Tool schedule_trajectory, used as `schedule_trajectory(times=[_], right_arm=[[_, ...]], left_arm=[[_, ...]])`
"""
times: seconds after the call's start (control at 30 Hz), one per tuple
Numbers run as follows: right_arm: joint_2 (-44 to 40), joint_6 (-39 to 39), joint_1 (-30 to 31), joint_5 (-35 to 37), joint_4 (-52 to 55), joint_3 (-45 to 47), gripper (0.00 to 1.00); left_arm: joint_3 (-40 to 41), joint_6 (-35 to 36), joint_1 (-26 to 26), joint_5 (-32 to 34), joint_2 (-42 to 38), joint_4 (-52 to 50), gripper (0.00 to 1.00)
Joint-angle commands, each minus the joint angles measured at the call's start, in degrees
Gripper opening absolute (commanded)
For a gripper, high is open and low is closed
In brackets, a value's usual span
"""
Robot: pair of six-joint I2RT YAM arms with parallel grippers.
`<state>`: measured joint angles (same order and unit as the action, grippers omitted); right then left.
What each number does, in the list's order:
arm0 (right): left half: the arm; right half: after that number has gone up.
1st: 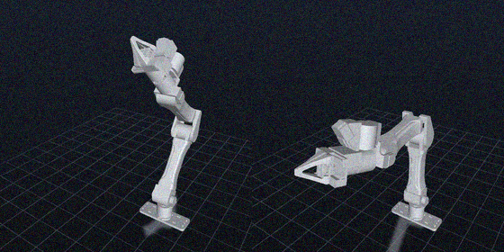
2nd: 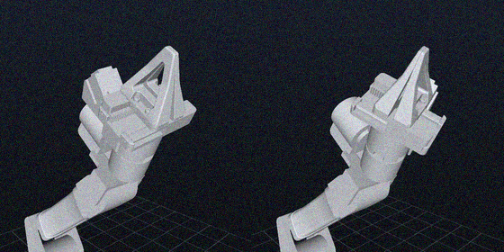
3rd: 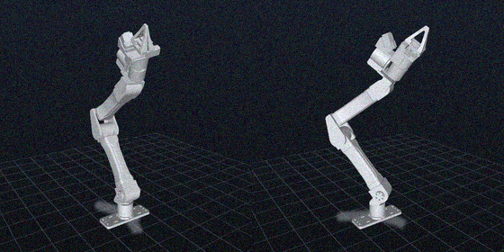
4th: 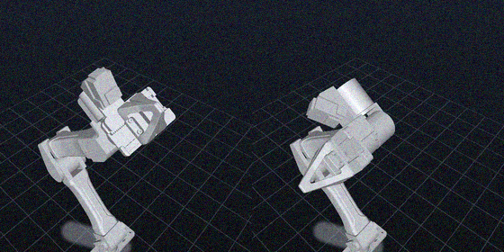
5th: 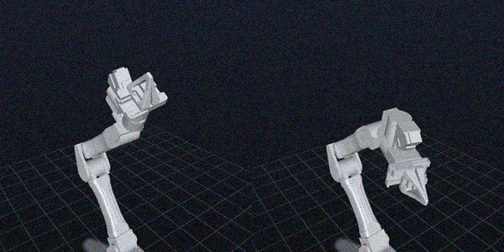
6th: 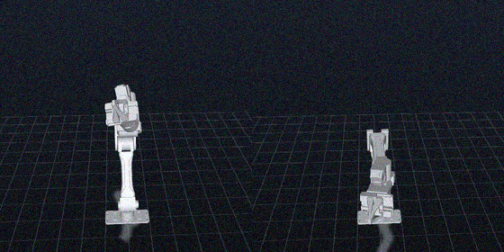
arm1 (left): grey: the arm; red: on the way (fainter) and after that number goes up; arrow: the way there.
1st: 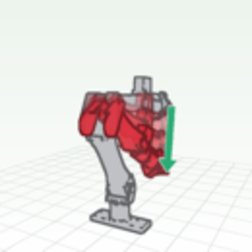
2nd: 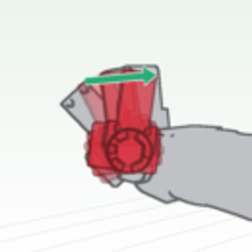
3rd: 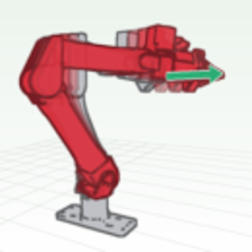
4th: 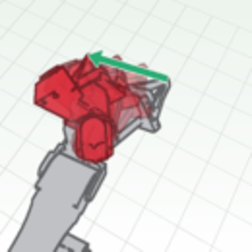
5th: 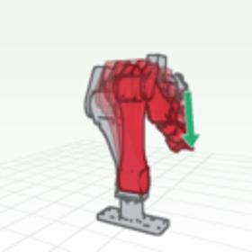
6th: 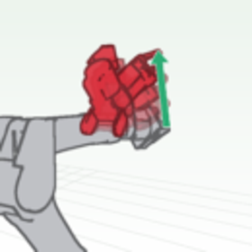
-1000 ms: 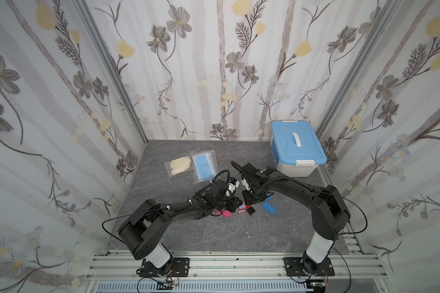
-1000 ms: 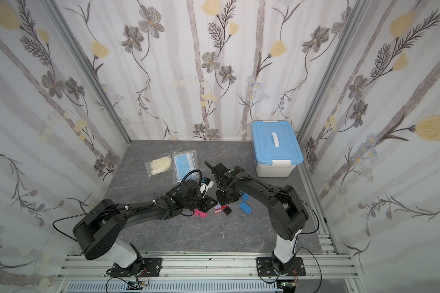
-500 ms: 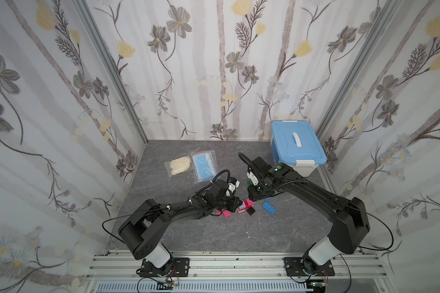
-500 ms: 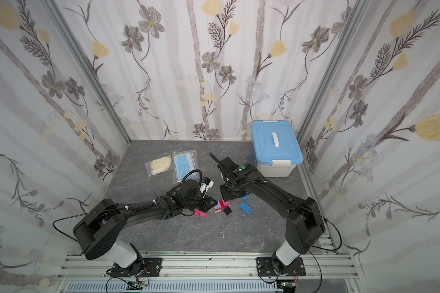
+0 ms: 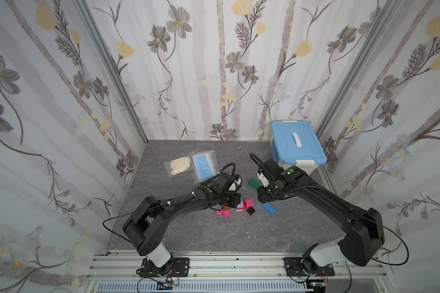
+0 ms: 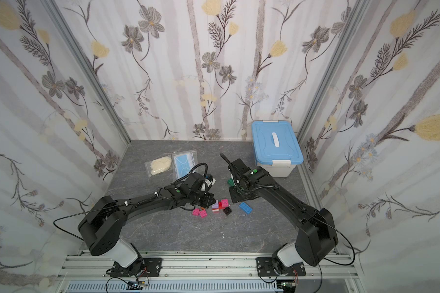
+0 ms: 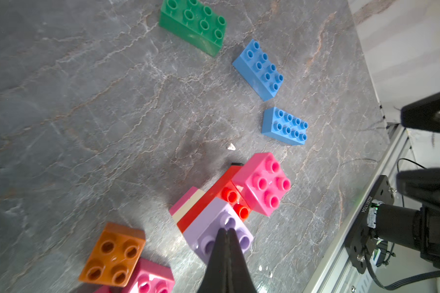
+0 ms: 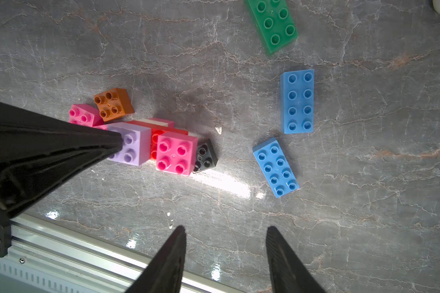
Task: Assemble the letter p with lego
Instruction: Assemble the lego brick with the lego brick, then pick up the lego brick from the center of the board.
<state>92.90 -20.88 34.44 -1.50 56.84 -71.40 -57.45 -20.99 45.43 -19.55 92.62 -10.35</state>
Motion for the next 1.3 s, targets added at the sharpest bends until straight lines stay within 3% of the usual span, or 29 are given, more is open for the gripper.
schedule_trajectory(times=[0.0,0.13,0.17,0.33,0.43,0.47,0.77,1.27], right_arm=[[-0.78,0.67,-0.13,0.00,-1.58,0.29,0.53],[-0.88,0.75,-0.28,-0.08,-1.63,0.56,0.53],[-0.95,0.76,-0.40,-0.08,-1.57,0.67,0.53],[-4.09,1.47,-1.30,-0.17,-1.56,1.46,0.53],[-6.30,2.62,-2.88,-0.66,-1.60,2.43,0.55],[-7.34,3.13,-3.49,-0.85,-1.71,2.85,0.56],[-16.95,6.65,-6.93,-3.68,-5.47,7.90,0.76],[-17.06,10.34,-10.35,-4.42,-5.62,9.34,0.78]], left_arm=[[-3.30,2.11,0.09,0.27,-0.74,-4.93,0.00],[-5.66,3.48,0.54,0.04,-2.60,-5.02,0.00],[-5.72,3.80,0.62,-0.11,-3.17,-4.64,0.06],[-1.65,9.56,0.63,0.96,-7.19,0.29,0.57],[5.86,15.94,0.63,2.07,-10.35,10.36,0.89],[8.90,17.84,0.54,2.75,-11.52,14.89,0.93],[26.01,31.38,-0.48,3.61,-12.52,43.90,0.95],[26.35,32.51,-3.84,-3.35,0.10,53.74,0.93]])
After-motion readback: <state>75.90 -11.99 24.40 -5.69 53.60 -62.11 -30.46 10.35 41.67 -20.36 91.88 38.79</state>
